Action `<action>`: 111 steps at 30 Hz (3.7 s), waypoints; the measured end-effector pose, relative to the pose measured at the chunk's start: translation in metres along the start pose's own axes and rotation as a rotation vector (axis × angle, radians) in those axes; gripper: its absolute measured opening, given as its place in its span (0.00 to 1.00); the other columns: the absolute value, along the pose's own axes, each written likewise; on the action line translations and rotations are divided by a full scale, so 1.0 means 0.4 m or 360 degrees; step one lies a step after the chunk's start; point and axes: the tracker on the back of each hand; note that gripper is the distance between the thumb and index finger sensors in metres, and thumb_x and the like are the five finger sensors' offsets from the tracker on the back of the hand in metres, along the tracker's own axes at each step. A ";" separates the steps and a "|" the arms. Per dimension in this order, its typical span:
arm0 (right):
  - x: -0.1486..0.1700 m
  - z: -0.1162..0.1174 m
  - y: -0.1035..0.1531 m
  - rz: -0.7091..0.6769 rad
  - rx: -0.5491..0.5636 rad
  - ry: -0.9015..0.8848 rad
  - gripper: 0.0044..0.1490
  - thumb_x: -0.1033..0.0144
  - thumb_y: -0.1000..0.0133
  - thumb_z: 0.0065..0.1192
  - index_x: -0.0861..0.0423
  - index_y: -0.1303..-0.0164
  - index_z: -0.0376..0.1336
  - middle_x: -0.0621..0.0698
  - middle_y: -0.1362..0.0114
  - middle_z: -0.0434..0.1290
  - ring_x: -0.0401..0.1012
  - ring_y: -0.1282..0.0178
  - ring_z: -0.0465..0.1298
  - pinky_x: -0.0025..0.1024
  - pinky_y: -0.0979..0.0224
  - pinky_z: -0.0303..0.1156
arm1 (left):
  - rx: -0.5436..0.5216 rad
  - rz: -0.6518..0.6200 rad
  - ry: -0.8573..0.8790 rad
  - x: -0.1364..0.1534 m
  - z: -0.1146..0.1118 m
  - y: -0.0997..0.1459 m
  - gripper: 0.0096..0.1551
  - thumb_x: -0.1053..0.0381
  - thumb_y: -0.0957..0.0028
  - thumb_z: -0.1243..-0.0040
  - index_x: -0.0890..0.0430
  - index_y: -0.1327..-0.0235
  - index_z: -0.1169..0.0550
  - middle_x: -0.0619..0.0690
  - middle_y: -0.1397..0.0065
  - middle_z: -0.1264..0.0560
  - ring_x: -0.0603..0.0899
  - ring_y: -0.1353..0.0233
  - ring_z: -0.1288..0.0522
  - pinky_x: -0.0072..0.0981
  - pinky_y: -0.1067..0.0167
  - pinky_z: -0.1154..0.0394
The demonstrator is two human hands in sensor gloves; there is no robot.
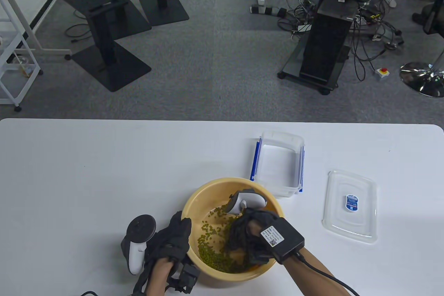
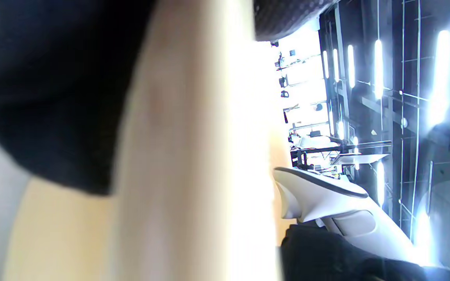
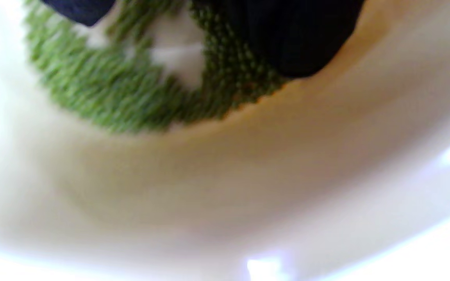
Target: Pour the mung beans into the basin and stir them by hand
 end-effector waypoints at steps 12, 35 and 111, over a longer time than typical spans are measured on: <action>-0.146 -0.011 -0.022 -0.0189 -0.0185 -0.0222 0.46 0.50 0.55 0.48 0.47 0.30 0.36 0.52 0.28 0.39 0.51 0.26 0.46 0.45 0.22 0.50 | 0.0024 0.0004 -0.0020 -0.006 0.000 -0.001 0.37 0.50 0.36 0.52 0.68 0.20 0.41 0.87 0.40 0.28 0.65 0.78 0.10 0.43 0.86 0.13; -0.004 -0.015 0.005 0.0234 0.0113 0.0129 0.53 0.48 0.57 0.49 0.74 0.40 0.39 0.76 0.37 0.51 0.63 0.37 0.63 0.51 0.37 0.69 | 0.0019 0.0018 -0.0027 -0.010 -0.002 -0.003 0.38 0.50 0.37 0.52 0.71 0.21 0.43 0.88 0.42 0.29 0.66 0.77 0.11 0.45 0.86 0.14; -0.024 0.008 0.013 0.0025 0.0074 0.0266 0.45 0.51 0.57 0.50 0.65 0.37 0.51 0.69 0.36 0.56 0.61 0.36 0.63 0.51 0.37 0.69 | 0.0033 -0.0015 -0.0027 -0.008 -0.006 -0.004 0.39 0.51 0.37 0.53 0.72 0.22 0.44 0.89 0.41 0.30 0.69 0.74 0.12 0.49 0.82 0.15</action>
Point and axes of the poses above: the tracker on the back of each hand, its own x axis roughly to the little-finger side, its own y axis roughly from the fingertips to the wrist, z = x × y
